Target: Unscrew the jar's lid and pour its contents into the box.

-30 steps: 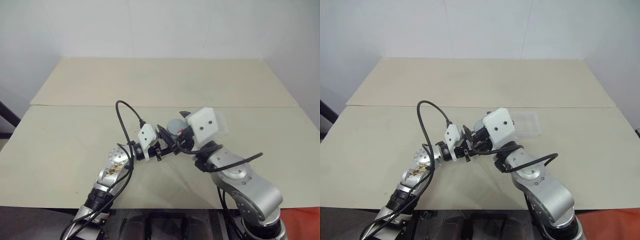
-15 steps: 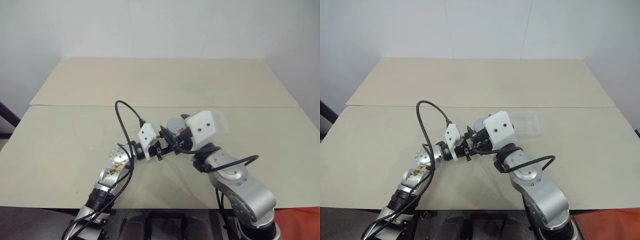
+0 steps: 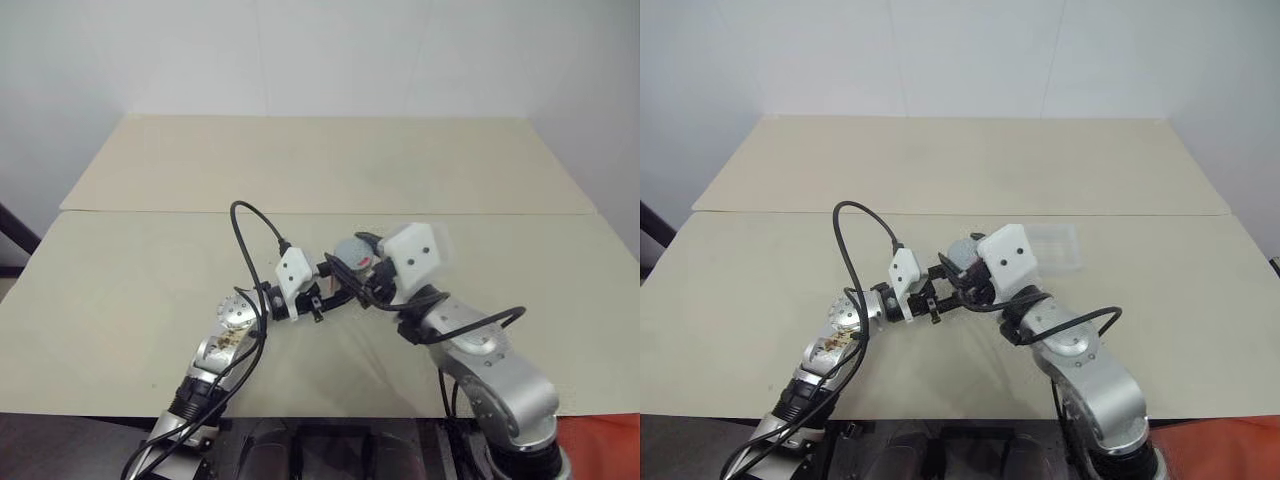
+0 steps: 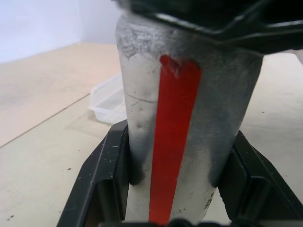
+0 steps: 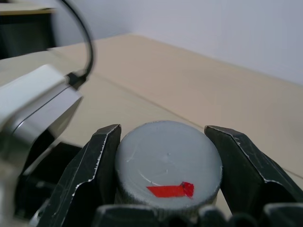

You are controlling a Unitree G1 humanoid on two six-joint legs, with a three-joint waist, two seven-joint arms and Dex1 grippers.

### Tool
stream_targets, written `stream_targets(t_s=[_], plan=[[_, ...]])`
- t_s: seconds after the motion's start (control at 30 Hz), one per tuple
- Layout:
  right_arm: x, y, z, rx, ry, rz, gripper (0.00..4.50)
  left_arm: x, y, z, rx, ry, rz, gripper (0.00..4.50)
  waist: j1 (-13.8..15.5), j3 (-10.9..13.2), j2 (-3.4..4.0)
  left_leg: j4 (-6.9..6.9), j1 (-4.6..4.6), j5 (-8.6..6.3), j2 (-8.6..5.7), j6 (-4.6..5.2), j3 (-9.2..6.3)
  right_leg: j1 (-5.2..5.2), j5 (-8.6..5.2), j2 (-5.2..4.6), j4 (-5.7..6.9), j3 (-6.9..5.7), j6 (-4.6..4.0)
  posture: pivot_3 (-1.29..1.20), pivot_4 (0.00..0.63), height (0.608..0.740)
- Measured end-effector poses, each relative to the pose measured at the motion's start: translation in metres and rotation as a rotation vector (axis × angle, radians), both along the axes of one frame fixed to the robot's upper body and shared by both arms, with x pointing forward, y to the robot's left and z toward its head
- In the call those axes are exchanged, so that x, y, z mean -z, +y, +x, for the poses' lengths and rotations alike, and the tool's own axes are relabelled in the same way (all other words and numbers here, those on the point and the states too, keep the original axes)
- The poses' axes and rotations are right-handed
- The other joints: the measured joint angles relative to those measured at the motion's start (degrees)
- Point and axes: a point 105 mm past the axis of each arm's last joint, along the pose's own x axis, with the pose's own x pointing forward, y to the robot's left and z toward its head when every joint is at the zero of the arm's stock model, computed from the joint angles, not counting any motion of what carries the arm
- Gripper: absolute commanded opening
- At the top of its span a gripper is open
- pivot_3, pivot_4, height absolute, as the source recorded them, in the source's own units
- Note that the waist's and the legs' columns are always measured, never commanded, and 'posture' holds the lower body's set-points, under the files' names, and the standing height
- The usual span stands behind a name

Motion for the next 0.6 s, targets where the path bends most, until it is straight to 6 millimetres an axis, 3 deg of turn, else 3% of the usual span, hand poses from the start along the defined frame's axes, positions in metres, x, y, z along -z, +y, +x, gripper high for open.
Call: stream_targets(t_s=[0.47, 0.6], plan=[[-0.015, -0.013, 0.015, -0.941, 0.053, -0.337, 2.78, -0.004, -0.004, -0.022, 0.105, -0.009, 0.005, 2.12, -1.0, 0.0, -0.02, 0.0, 0.1, -0.04, 0.04, 0.08, 0.0, 0.12, 0.01, 0.01, -0.03, 0.04, -0.01, 0.0, 0.15, 0.74], [-0.014, -0.009, 0.023, -1.066, 0.068, -0.39, 2.78, -0.001, -0.002, -0.023, 0.097, 0.01, 0.005, 2.12, -1.0, 0.0, -0.02, 0.0, 0.1, -0.03, 0.04, 0.08, -0.01, 0.12, 0.01, -0.02, -0.05, 0.0, -0.01, 0.0, 0.15, 0.74]])
